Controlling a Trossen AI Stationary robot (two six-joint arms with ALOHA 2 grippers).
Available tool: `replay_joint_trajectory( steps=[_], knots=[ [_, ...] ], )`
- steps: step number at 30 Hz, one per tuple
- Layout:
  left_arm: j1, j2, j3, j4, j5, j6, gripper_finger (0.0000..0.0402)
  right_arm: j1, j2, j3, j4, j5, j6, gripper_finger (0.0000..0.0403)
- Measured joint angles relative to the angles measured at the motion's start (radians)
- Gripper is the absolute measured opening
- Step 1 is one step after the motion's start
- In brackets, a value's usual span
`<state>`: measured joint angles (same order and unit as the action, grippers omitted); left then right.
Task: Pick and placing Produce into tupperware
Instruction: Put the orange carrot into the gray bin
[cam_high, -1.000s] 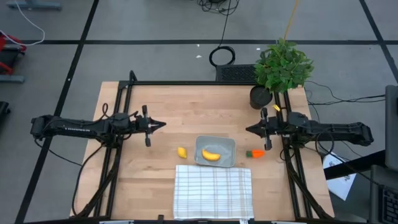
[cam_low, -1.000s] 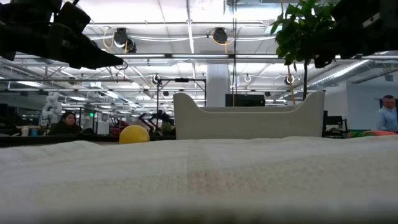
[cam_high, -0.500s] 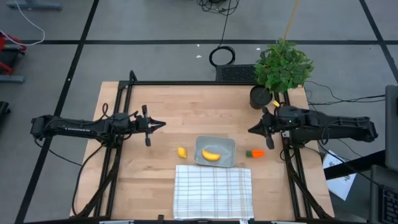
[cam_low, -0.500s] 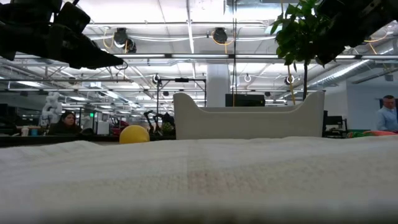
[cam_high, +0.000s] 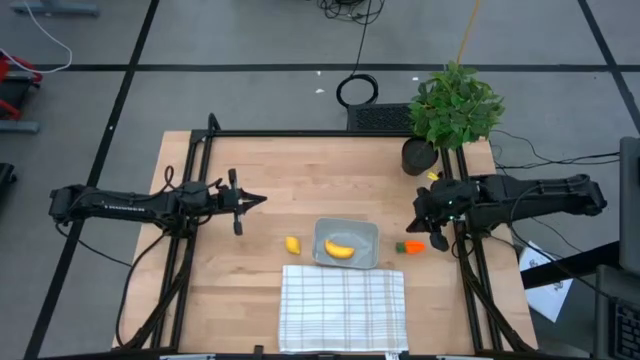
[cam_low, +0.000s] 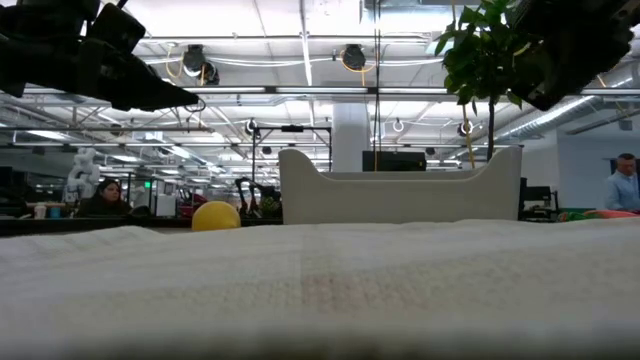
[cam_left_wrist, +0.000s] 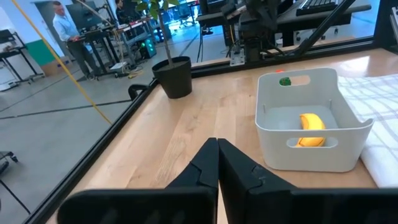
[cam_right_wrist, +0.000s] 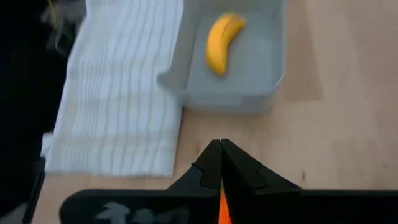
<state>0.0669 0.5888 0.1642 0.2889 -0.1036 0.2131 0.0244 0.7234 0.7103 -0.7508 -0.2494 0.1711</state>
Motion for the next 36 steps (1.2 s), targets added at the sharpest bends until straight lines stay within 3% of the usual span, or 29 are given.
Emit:
replay_joint_trajectory(
  steps=[10, 20, 26, 30, 36],
  knots=[
    [0.000, 0.000, 0.000, 0.000, 0.000, -0.009, 0.0027, 0.102, 0.107, 0.018, -0.099, 0.013, 0.035, 0.0000],
    [0.000, 0.000, 0.000, 0.000, 0.000, -0.009, 0.0002, 0.111, 0.185, 0.018, -0.111, 0.010, 0.149, 0.0000],
    [0.000, 0.000, 0.000, 0.000, 0.000, -0.009, 0.0020, 0.111, 0.203, 0.018, -0.130, 0.009, 0.214, 0.0001],
    [0.000, 0.000, 0.000, 0.000, 0.000, -0.009, 0.0029, 0.110, 0.203, 0.018, -0.130, 0.009, 0.239, 0.0020],
    [0.000, 0.000, 0.000, 0.000, 0.000, -0.008, 0.0031, 0.110, 0.207, 0.018, -0.130, 0.008, 0.237, 0.0083]
  ],
)
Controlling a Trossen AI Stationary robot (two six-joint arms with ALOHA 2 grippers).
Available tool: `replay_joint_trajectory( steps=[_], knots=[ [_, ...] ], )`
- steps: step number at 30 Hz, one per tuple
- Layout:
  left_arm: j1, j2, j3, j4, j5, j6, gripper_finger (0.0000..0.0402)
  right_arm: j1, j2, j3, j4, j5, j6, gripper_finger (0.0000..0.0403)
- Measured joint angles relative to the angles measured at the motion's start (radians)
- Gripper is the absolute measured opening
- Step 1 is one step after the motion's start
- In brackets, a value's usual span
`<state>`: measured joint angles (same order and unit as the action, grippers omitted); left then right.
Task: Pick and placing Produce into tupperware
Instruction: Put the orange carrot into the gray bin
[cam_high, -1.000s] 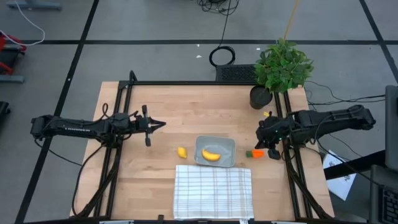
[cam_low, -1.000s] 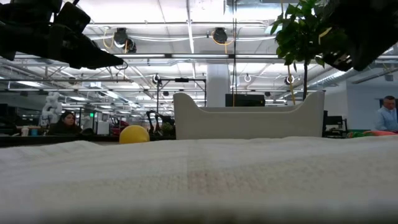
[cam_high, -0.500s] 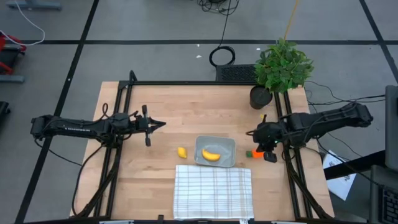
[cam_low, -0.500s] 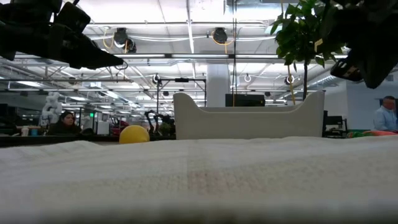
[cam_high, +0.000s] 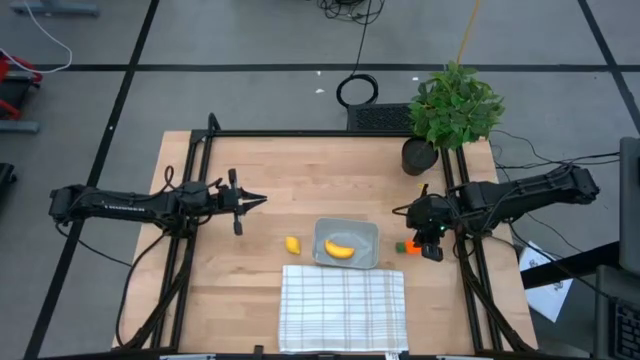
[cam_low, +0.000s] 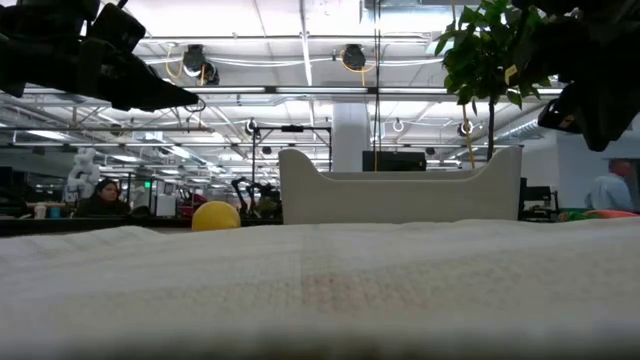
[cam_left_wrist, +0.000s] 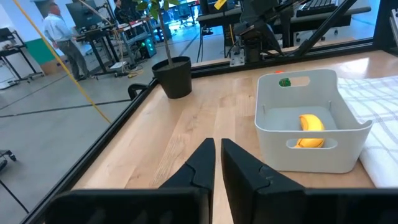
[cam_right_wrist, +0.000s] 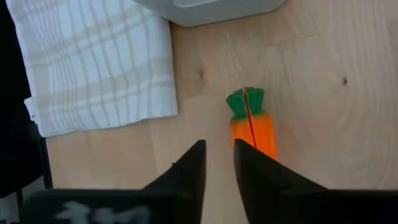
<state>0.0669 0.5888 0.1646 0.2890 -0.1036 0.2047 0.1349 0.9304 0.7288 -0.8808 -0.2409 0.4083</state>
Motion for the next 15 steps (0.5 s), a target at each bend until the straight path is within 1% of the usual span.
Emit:
replay_joint_trajectory(
  steps=[3, 6, 9, 11, 15],
  knots=[
    [0.000, 0.000, 0.000, 0.000, 0.000, 0.000, 0.0031, 0.000, 0.001, 0.000, 0.001, 0.000, -0.016, 0.0115],
    [0.000, 0.000, 0.000, 0.000, 0.000, 0.000, 0.0033, 0.000, 0.001, 0.000, 0.001, 0.004, -0.055, 0.0136],
    [0.000, 0.000, 0.000, 0.000, 0.000, 0.000, 0.0033, 0.000, 0.002, 0.000, 0.013, 0.009, -0.111, 0.0150],
    [0.000, 0.000, 0.000, 0.000, 0.000, 0.000, 0.0033, 0.000, 0.004, -0.003, 0.033, 0.029, -0.120, 0.0157],
    [0.000, 0.000, 0.000, 0.000, 0.000, 0.000, 0.0033, 0.000, 0.011, -0.018, 0.053, 0.033, -0.138, 0.0169]
  ],
)
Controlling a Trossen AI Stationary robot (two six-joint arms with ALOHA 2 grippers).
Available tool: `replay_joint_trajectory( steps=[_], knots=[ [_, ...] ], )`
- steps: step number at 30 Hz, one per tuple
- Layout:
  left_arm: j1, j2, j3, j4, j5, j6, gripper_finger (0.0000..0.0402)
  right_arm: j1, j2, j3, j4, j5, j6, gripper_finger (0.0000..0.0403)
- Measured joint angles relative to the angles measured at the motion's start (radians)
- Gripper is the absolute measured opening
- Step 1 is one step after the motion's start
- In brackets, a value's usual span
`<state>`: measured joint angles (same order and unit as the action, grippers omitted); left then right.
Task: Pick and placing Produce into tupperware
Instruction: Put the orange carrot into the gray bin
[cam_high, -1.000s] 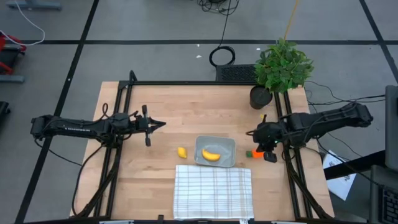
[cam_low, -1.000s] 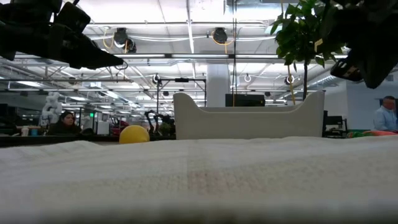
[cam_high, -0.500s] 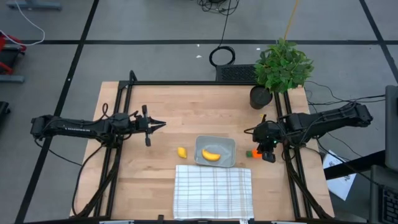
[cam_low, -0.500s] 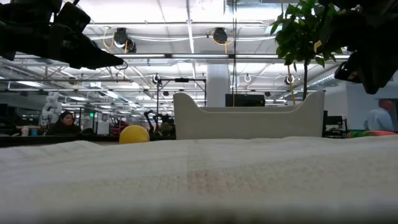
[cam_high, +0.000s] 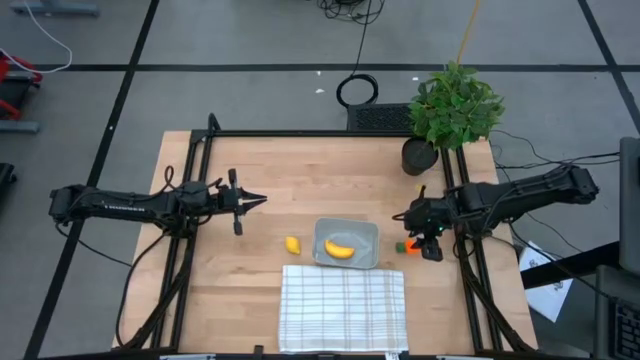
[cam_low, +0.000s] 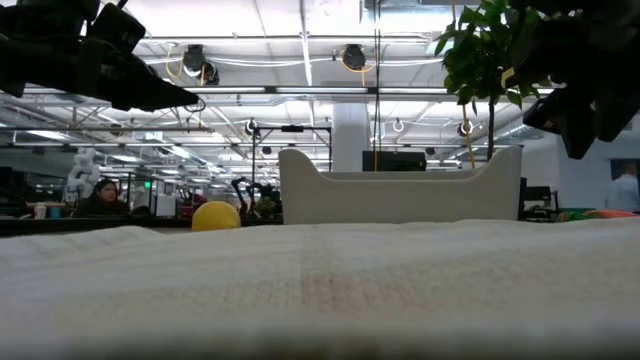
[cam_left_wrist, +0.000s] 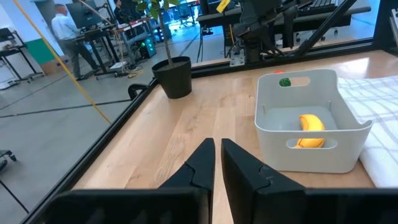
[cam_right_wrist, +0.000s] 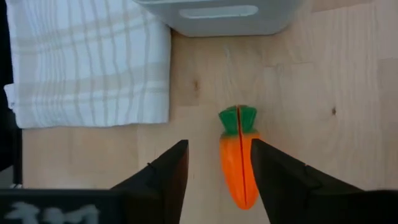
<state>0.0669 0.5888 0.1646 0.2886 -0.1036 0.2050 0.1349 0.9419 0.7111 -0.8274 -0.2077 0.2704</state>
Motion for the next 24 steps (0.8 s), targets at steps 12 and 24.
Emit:
replay_joint_trajectory(
  steps=[12, 24],
  knots=[
    [0.000, 0.000, 0.000, 0.000, 0.000, 0.000, 0.0033, 0.000, 0.028, -0.116, 0.053, 0.024, 0.036, 0.0235],
    [0.000, 0.000, 0.000, 0.000, 0.000, 0.000, 0.0033, 0.000, 0.028, -0.204, 0.163, 0.024, 0.092, 0.0283]
  ],
)
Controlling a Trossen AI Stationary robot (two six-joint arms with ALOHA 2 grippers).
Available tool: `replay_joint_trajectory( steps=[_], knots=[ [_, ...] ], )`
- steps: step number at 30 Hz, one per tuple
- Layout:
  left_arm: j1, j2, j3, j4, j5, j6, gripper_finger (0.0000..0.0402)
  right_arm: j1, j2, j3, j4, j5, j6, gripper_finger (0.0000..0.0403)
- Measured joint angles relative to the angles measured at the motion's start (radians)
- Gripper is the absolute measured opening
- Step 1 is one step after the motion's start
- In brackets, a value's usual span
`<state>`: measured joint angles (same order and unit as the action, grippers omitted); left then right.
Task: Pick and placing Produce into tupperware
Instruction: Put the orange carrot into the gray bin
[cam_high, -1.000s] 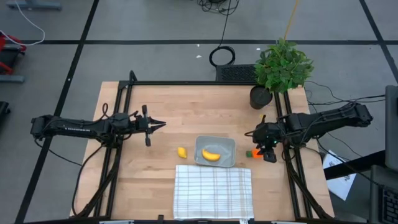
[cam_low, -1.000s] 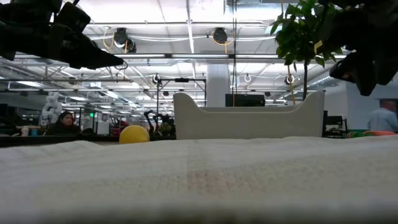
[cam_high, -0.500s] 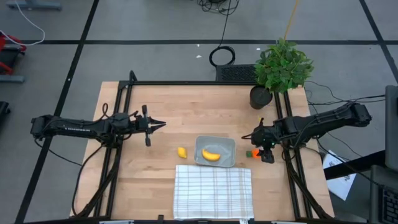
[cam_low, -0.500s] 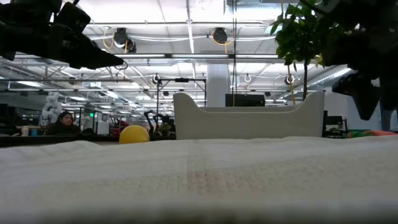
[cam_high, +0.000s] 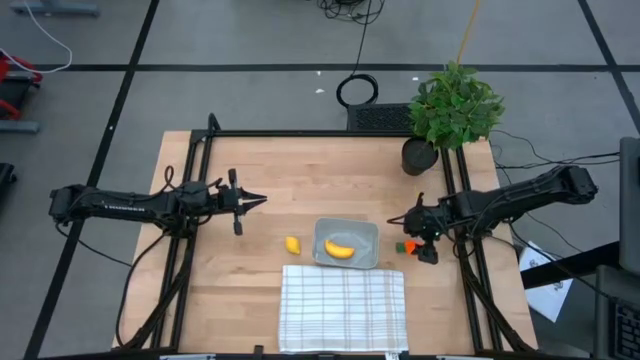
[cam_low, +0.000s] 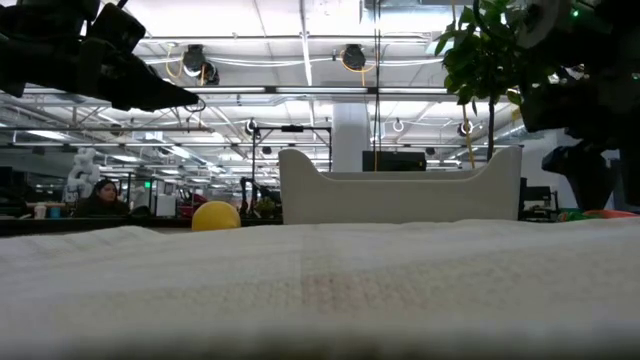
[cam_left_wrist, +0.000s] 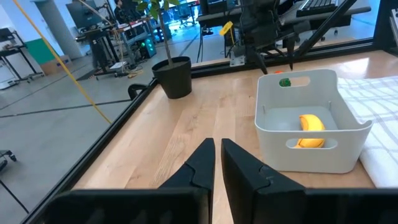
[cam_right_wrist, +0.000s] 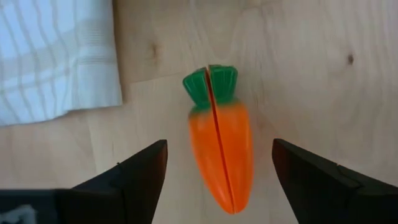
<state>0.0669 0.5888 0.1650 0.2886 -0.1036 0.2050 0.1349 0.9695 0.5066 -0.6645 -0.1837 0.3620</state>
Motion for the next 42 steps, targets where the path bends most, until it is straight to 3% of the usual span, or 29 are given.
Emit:
replay_joint_trajectory(
  steps=[22, 42],
  knots=[
    [0.000, 0.000, 0.000, 0.000, 0.000, 0.000, 0.0033, 0.004, -0.001, -0.132, 0.188, 0.000, 0.059, 0.0279],
    [0.000, 0.000, 0.000, 0.000, 0.000, 0.000, 0.0033, 0.004, 0.000, -0.108, 0.218, -0.035, 0.160, 0.0169]
  ],
)
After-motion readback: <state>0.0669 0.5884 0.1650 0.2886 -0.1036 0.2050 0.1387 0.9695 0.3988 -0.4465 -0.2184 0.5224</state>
